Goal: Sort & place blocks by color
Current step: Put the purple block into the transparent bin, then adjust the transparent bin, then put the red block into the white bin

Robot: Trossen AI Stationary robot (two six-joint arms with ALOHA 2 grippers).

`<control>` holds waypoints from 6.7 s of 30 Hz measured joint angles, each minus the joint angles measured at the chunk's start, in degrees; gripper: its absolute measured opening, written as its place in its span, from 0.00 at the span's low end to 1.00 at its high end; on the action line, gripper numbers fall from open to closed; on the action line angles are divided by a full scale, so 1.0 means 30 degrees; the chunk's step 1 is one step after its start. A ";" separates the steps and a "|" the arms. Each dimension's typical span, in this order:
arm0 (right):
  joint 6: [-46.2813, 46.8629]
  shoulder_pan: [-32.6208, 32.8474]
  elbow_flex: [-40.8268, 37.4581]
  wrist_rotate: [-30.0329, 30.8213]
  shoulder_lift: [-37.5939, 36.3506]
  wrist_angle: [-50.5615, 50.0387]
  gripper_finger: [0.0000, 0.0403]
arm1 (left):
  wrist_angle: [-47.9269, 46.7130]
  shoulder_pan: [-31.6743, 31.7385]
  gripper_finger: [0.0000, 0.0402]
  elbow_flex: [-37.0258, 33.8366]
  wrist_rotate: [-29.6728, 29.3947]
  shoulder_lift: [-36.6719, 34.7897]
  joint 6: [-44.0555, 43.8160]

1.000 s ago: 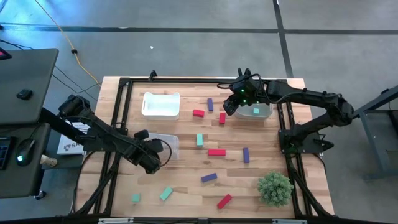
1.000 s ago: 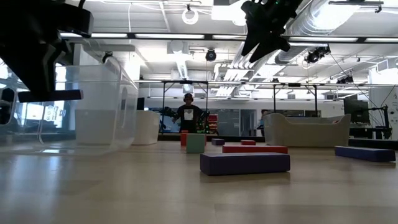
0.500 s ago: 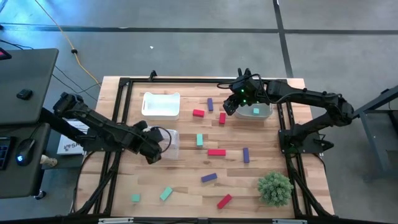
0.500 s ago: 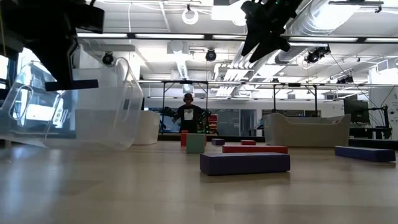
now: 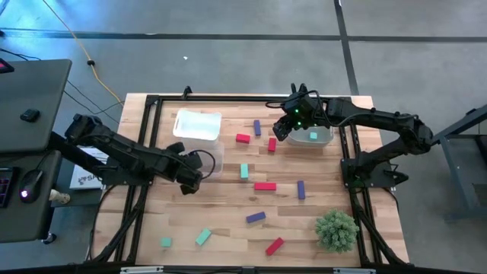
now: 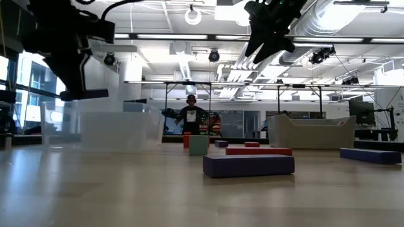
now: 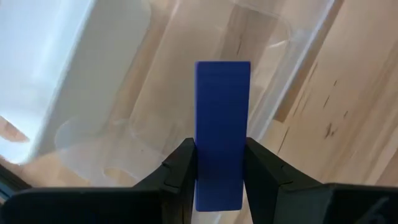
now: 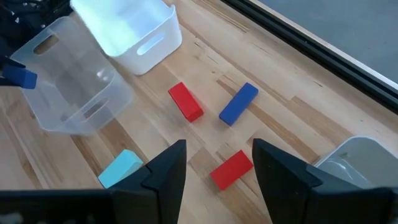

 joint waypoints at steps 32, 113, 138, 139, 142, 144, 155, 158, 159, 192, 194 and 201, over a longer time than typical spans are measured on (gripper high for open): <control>0.0546 0.0000 0.0000 0.0098 0.0000 0.0022 0.43 | 0.2653 0.4132 0.22 -0.0731 0.2329 0.0015 0.5850; 0.3076 0.0003 0.0000 -0.1701 0.0007 0.0223 0.43 | 0.3009 0.5167 0.36 0.4077 0.3254 -0.0349 0.5532; 0.6472 0.3043 -0.0066 -0.2601 0.0433 -0.1863 0.43 | 0.3761 1.1762 0.36 0.4383 0.3290 -0.0342 1.0955; 0.6228 0.3282 -0.0066 -0.2612 0.0546 -0.1841 0.43 | 0.3761 1.1916 0.36 0.4383 0.3285 -0.0342 1.1144; 0.5551 0.3984 -0.0066 -0.2480 0.0905 -0.1873 0.43 | 0.3788 1.2257 0.36 0.4383 0.3276 -0.0341 1.1351; 0.5201 0.4438 -0.0066 -0.2481 0.1181 -0.1880 0.43 | 0.3819 1.2465 0.36 0.4383 0.3287 -0.0306 1.1358; 0.3542 0.6462 -0.0066 -0.2467 0.3458 -0.1615 0.53 | 0.3908 1.3746 0.42 0.4383 0.5557 -0.0306 1.1358; 0.1769 0.7010 -0.0073 -0.2439 0.4179 -0.1268 0.54 | 0.3906 1.3763 0.45 0.4383 0.5556 -0.0306 1.1167; 0.1157 0.7200 -0.0073 -0.2435 0.4413 -0.1093 0.54 | 0.3906 1.3755 0.46 0.4383 0.5560 -0.0306 1.1049; -0.3089 0.8933 -0.0080 -0.1826 1.0969 0.0037 0.54 | 0.3906 1.3435 0.46 0.4376 0.6234 -0.0306 1.0848; -0.3096 0.8910 -0.0080 -0.1826 1.1176 0.0088 0.54 | 0.3906 1.3435 0.46 0.4376 0.6234 -0.0306 1.0848; -0.3000 0.8832 -0.0073 -0.2458 1.1322 0.0102 0.44 | 0.3906 1.3435 0.46 0.4376 0.6234 -0.0306 1.0848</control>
